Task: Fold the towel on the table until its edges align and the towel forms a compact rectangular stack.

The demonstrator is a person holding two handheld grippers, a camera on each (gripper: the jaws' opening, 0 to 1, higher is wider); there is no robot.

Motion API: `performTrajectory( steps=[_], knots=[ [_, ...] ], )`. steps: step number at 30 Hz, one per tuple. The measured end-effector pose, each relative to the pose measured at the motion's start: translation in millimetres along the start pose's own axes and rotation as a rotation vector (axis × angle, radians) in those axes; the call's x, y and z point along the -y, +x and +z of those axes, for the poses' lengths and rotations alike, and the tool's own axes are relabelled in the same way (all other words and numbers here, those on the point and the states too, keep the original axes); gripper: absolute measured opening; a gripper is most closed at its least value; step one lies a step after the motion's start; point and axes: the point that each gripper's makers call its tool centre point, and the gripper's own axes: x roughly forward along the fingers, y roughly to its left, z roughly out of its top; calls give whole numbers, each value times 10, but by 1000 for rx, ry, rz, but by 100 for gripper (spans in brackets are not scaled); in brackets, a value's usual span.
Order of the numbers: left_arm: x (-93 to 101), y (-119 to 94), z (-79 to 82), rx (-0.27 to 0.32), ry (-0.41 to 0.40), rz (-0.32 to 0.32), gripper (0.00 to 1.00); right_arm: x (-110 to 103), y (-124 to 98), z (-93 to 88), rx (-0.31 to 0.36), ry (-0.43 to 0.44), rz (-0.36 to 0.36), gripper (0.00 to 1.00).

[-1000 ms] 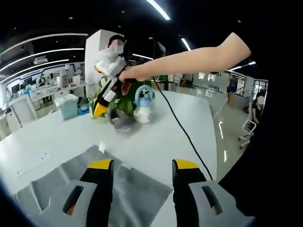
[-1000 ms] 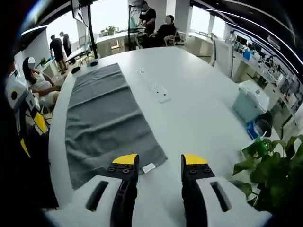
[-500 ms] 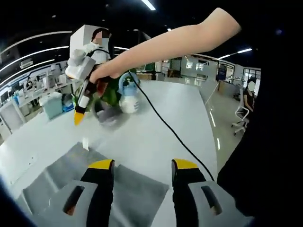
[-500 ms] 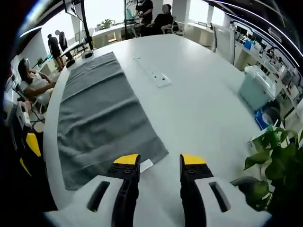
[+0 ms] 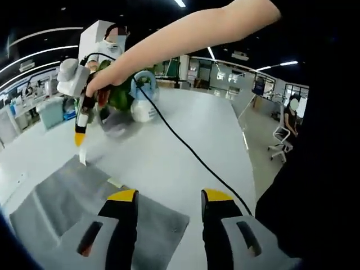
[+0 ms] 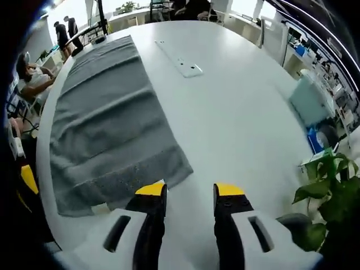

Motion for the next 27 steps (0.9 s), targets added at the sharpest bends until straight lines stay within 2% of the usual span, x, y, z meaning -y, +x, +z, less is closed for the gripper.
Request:
performTrajectory(
  steps=[8, 22, 27],
  knots=[
    [-27, 121, -99, -29, -15, -25, 43, 5, 194, -30, -12, 22, 27, 28],
    [-72, 197, -285, -64, -40, -37, 43, 31, 273, -18, 22, 48, 31, 27],
    [-106, 217, -367, -75, -76, -46, 41, 18, 354, -51, 15, 41, 29, 27]
  ],
)
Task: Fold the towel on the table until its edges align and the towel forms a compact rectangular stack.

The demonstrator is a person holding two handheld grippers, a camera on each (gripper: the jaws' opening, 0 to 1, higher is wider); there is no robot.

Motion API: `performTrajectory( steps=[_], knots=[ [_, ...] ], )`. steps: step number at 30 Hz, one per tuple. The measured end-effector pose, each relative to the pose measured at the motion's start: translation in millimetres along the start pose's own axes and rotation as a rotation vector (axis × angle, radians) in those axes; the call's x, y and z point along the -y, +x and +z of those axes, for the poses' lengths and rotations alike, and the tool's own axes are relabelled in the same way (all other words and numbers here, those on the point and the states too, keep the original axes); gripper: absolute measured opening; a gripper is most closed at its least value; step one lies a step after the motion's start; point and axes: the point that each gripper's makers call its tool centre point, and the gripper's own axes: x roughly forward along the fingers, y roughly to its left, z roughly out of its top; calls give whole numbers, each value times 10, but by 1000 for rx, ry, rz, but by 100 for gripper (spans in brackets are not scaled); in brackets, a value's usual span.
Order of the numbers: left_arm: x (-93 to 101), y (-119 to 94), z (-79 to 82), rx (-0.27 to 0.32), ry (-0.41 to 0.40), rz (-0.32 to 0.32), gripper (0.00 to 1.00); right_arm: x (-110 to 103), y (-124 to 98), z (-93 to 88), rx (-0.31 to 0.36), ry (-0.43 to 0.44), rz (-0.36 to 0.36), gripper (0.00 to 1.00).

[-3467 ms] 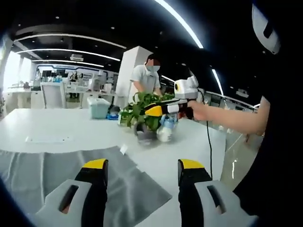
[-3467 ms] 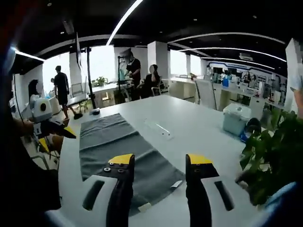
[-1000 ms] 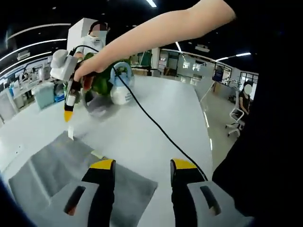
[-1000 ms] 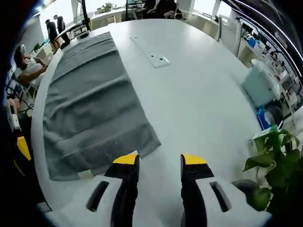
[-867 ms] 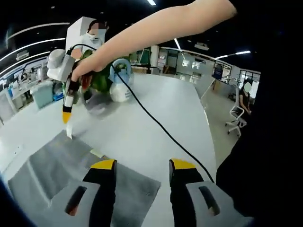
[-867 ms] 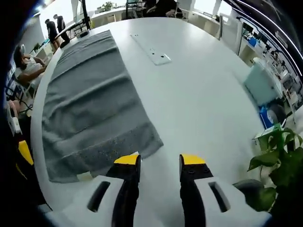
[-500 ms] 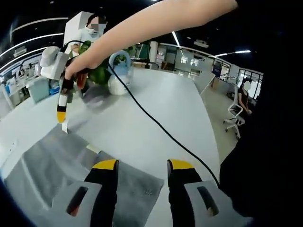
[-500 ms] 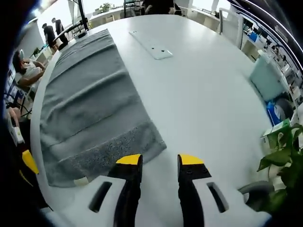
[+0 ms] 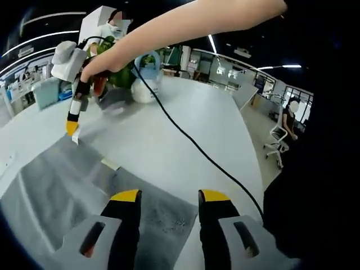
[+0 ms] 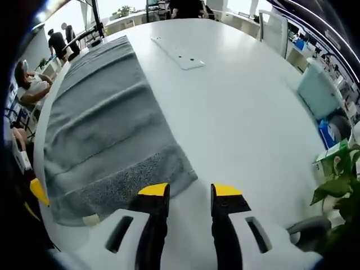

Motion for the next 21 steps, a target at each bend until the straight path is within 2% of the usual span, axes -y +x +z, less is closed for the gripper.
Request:
performTrajectory(
  steps=[2, 8, 11, 15, 16, 18, 21],
  knots=[
    [22, 8, -31, -13, 10, -15, 40, -27, 12, 36, 13, 28, 19, 27],
    [156, 63, -214, -66, 51, -61, 36, -3, 65, 160, 52, 16, 6, 23],
    [217, 77, -270, -88, 117, -77, 33, -63, 52, 278, 105, 9, 3, 21],
    [331, 107, -328, -106, 178, -122, 25, -47, 86, 282, 105, -19, -19, 19],
    [363, 116, -363, -126, 210, -141, 23, -33, 88, 282, 109, -12, -22, 20],
    [375, 144, -392, -142, 243, -141, 22, -13, 89, 272, 112, 10, -27, 20],
    [375, 175, -403, -143, 248, -140, 18, 10, 81, 262, 129, 32, -44, 20]
  ],
)
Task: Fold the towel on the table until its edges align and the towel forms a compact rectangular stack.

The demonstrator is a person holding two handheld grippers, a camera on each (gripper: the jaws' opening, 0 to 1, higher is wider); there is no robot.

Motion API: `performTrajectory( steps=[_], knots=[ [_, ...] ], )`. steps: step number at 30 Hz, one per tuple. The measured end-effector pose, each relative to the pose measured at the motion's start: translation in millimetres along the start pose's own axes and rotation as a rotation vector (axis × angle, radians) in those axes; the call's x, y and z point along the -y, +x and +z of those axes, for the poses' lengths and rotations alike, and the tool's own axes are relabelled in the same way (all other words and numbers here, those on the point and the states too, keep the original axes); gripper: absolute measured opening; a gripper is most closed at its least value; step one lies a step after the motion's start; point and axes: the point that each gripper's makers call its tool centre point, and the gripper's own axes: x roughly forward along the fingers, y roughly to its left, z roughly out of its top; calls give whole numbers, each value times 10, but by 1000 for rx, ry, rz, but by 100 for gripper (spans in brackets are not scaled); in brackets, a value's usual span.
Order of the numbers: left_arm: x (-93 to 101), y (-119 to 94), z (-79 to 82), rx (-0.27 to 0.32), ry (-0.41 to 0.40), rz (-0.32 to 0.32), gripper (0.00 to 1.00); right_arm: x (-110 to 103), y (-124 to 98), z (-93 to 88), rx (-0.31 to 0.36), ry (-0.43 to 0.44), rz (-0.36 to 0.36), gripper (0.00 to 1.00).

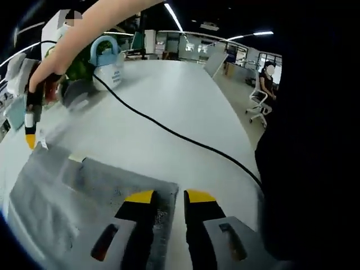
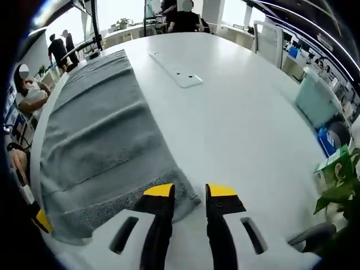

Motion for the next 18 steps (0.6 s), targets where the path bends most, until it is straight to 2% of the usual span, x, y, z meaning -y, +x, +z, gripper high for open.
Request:
performTrajectory(
  steps=[5, 7, 10, 14, 18],
  knots=[
    [28, 62, 34, 36, 14, -22, 12, 0, 15, -71, -5, 17, 2, 19],
    [14, 78, 46, 38, 36, -12, 10, -14, 9, -112, -15, 48, 14, 18],
    [-11, 97, 61, 29, 18, -1, 8, -11, -21, -104, 11, 82, 15, 18],
    [3, 113, 71, 8, 63, 19, 6, 28, -31, -132, 17, 101, 9, 18],
    [-3, 127, 90, 22, 51, 4, 3, 56, -31, -169, 26, 154, 18, 16]
  ],
)
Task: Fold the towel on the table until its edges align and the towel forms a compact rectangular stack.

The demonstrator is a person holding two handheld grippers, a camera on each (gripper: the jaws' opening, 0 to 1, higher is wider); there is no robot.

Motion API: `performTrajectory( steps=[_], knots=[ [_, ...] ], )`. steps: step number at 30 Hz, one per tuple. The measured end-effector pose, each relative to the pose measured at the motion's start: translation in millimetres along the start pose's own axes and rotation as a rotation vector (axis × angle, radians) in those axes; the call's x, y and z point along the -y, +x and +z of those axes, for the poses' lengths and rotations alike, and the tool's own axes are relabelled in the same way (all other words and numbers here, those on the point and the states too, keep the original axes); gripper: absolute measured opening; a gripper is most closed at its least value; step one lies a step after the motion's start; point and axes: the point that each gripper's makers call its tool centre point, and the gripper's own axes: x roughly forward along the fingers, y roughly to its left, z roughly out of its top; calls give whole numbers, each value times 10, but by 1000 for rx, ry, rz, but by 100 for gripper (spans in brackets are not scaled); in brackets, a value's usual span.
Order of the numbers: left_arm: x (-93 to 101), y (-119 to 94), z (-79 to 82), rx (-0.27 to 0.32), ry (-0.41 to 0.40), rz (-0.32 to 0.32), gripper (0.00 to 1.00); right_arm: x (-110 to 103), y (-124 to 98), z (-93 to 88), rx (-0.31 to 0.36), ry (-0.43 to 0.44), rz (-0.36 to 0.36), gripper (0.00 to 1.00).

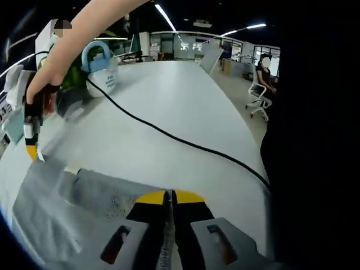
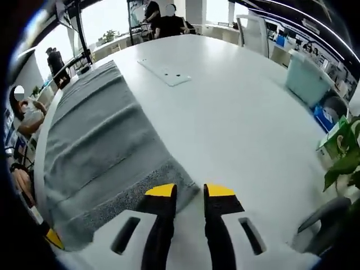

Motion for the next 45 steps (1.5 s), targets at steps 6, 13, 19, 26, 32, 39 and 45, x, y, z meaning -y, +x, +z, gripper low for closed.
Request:
performTrajectory(
  steps=[6, 13, 19, 26, 32, 39, 45],
  knots=[
    [-6, -2, 1, 15, -70, -8, 3, 35, 45, -89, -13, 30, 3, 13],
    [-2, -3, -6, -4, -90, -24, 3, 6, 34, -58, 8, -34, -29, 14],
    [73, -5, -11, -22, -93, -37, 3, -126, 10, -79, 16, -163, -50, 13],
    [113, -18, -33, -34, -92, -49, 3, -152, 23, -68, 51, -77, -15, 12],
    [106, -12, -37, -27, -114, -44, 3, -220, 51, -55, 91, 12, 41, 28],
    [105, 1, -36, -28, -127, -45, 3, -240, 77, -72, 71, -77, 18, 17],
    [99, 6, -35, -20, -151, -50, 3, -315, 70, -69, 88, -86, 40, 4]
  ],
)
